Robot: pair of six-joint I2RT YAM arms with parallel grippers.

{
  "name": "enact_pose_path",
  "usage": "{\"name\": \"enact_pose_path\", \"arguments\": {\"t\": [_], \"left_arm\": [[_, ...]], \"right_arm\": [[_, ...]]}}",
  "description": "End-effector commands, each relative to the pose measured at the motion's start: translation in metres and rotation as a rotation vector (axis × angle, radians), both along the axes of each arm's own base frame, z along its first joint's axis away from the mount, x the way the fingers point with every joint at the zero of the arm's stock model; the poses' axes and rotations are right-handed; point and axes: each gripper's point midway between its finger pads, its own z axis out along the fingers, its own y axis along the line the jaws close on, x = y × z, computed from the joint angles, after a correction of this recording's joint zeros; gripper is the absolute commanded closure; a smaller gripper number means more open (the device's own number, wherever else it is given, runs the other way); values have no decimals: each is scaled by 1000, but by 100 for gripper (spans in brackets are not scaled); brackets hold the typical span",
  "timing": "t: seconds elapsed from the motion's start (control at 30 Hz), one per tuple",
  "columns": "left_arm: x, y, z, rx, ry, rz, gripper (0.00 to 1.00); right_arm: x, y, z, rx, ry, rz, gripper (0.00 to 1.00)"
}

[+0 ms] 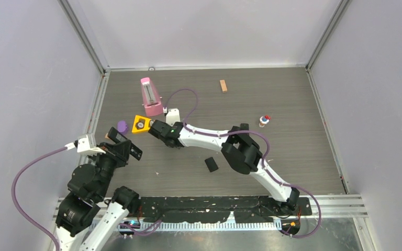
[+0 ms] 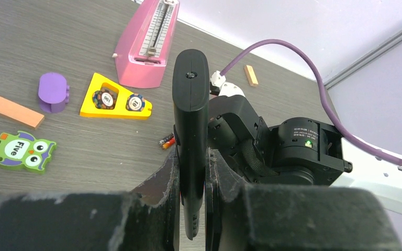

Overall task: Load the batteries into the remote control
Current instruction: Pick up the battery from the center of the board.

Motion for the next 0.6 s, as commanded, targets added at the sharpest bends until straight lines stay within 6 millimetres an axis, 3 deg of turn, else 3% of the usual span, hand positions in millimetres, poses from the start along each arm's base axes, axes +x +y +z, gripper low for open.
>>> {"name": "enact_pose_path", "arguments": {"t": [0.0, 0.03, 0.07, 0.1, 0.13, 0.17, 0.2, 0.23, 0.37, 0.43, 0.47, 0.5, 0.53, 0.57], "left_arm": [[4, -4, 2, -11, -8, -8, 100], [5, -7, 0, -10, -3, -18, 100], [6, -10, -2, -10, 3, -32, 100], [8, -13, -4, -9, 10, -42, 100], [9, -16, -8, -9, 17, -57, 100], [11, -21, -10, -13, 24, -72, 100], [12, -25, -13, -18, 30, -89, 100], [14, -30, -15, -26, 33, -113, 100], [18, -62, -26, -86, 62, -246, 100], [19, -81, -28, -138, 61, -325, 100], [17, -93, -30, -169, 64, -384, 100], [17, -102, -29, -205, 59, -426, 100], [17, -112, -29, -237, 57, -470, 100], [17, -120, -29, -269, 55, -506, 100]], "right_arm": [[0, -11, 26, -30, -53, 6, 90], [-2, -18, 25, -47, -58, 8, 91], [0, -18, 43, -18, -83, 12, 92], [-3, -28, 39, -39, -82, 17, 92], [-1, -26, 61, 1, -113, 31, 92], [-7, -36, 56, -16, -102, 45, 92], [-6, -36, 78, 28, -132, 60, 92], [-14, -47, 70, 12, -110, 84, 92], [-35, -71, 97, 81, -127, 193, 92], [-48, -85, 129, 140, -158, 248, 92], [-57, -92, 124, 140, -137, 273, 92], [-63, -98, 145, 179, -164, 296, 92], [-71, -106, 141, 179, -148, 316, 92], [-76, -112, 160, 220, -175, 335, 92]]}}
